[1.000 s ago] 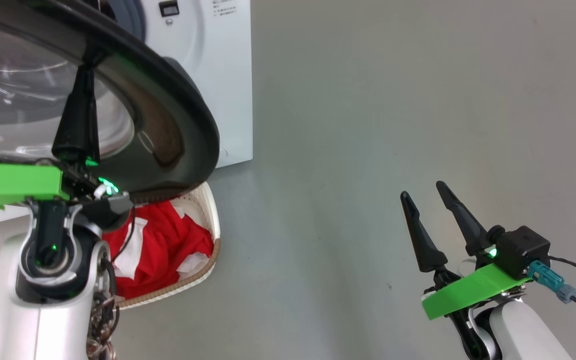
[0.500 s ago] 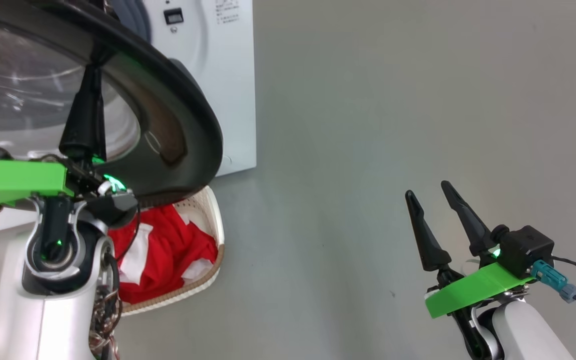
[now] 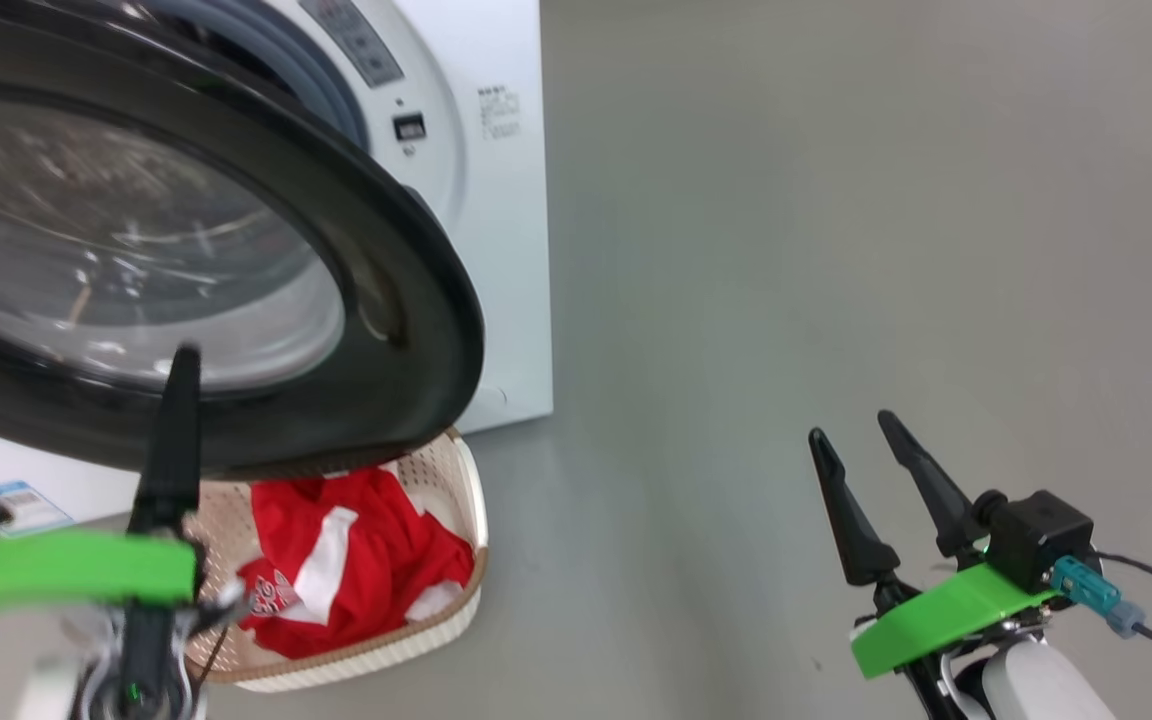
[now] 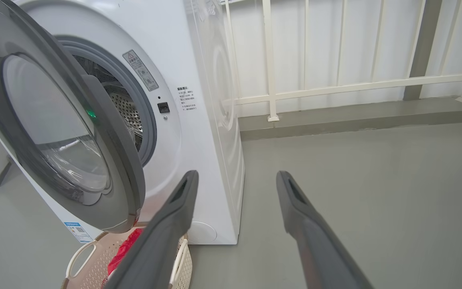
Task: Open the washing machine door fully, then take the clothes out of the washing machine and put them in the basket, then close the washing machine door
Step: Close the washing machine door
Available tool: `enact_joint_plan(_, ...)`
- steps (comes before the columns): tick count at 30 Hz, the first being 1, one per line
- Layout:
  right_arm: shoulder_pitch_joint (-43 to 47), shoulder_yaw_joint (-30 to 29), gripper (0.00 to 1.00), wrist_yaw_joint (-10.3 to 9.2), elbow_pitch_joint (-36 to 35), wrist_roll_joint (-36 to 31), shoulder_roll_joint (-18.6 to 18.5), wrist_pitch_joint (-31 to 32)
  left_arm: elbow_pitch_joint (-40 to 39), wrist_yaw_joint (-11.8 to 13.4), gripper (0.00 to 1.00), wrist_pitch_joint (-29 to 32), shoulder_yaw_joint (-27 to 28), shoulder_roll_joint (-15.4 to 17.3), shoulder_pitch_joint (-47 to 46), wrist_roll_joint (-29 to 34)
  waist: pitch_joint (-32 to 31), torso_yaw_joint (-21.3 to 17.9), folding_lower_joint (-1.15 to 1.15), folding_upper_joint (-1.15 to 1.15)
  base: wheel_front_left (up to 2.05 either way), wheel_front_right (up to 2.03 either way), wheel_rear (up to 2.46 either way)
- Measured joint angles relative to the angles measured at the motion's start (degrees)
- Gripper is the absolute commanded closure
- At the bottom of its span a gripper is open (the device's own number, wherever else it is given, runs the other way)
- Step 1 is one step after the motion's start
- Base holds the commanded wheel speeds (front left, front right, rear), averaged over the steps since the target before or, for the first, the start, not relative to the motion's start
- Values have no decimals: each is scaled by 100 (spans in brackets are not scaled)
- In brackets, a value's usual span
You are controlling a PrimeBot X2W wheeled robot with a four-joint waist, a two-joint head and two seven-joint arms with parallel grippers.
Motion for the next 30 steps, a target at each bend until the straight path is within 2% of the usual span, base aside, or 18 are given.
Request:
enact_joint_plan(2, 68, 1, 0, 0, 4, 0, 0, 0, -62, -86, 0, -342, -100, 147, 265, 511, -120, 35, 0, 0, 0, 0, 0)
enact_joint_plan(4, 136, -3, 0, 0, 11, 1, -1, 0, -127, -189, 0, -688, -291, 415, 486, 1327, -236, 74, 0, 0, 0, 0, 0)
enact_joint_plan(6, 194, -9, 0, 0, 15, 2, 0, 0, -152, -191, 0, -869, -421, 614, 690, 1982, -338, 116, 0, 0, 0, 0, 0)
enact_joint_plan(9, 213, -13, 0, 0, 21, 7, 1, 0, -231, -183, 0, -980, -546, 676, 1028, 2699, -471, 178, 0, 0, 0, 0, 0)
enact_joint_plan(12, 245, -22, 0, 0, 19, 7, 8, 0, -260, -93, 0, -1015, -588, 734, 1315, 3438, -567, 243, 0, 0, 0, 0, 0)
enact_joint_plan(15, 321, -33, 0, 0, 23, 7, 19, 0, -255, 156, 0, -1015, -556, 856, 1528, 4465, -656, 299, 0, 0, 0, 0, 0)
enact_joint_plan(18, 331, -30, 0, 0, 30, 7, 30, 0, -265, 367, 0, -1015, -355, 744, 1767, 5047, -759, 324, 0, 0, 0, 0, 0)
enact_joint_plan(21, 349, -33, 0, 0, 27, 7, 31, 0, -291, 359, 0, -1015, -168, 569, 2092, 5435, -859, 327, 0, 0, 0, 0, 0)
enact_joint_plan(30, 544, -43, 0, 0, 10, 3, 46, 0, -385, -57, 0, -1015, 655, -77, 2880, 6018, -1068, 267, 0, 0, 0, 0, 0)
